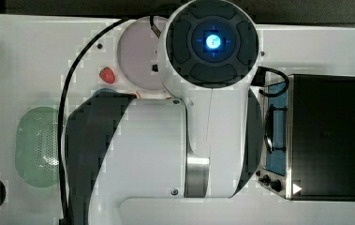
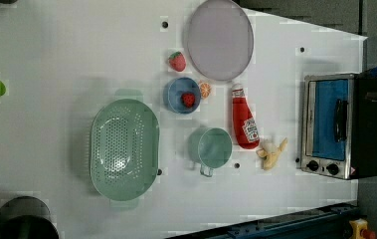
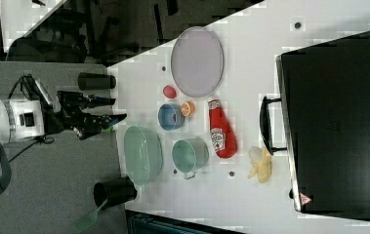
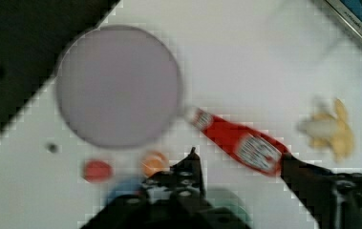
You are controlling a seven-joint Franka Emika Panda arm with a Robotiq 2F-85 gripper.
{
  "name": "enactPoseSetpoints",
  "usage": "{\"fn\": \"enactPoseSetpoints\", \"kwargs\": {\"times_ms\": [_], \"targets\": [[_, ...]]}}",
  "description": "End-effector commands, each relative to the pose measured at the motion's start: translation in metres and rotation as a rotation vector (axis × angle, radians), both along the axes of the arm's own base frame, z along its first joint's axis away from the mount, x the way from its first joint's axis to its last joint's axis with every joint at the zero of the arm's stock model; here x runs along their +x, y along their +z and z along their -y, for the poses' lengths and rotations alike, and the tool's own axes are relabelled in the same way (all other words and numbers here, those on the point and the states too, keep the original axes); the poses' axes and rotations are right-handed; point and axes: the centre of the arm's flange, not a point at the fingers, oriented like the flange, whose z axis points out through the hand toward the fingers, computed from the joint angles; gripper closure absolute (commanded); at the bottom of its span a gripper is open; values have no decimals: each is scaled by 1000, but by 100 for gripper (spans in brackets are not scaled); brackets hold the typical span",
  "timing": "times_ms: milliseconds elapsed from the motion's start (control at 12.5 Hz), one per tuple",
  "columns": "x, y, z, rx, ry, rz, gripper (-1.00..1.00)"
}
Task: Pick Ketchup from the table and place it in strainer.
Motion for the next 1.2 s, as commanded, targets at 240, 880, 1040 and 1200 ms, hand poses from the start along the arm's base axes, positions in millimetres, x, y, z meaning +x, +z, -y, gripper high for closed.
{"fn": "enactPoseSetpoints", "kwargs": {"times_ms": [240,880,1040,1200], "targets": [[-96,43,13,-20,-25,-64,-99],[-60,-87,-1,-2,151,-193,-100],[-49,-123,-2,13,371,-172,-100],[-42,-157,-1,24,600,-146,-100]]}}
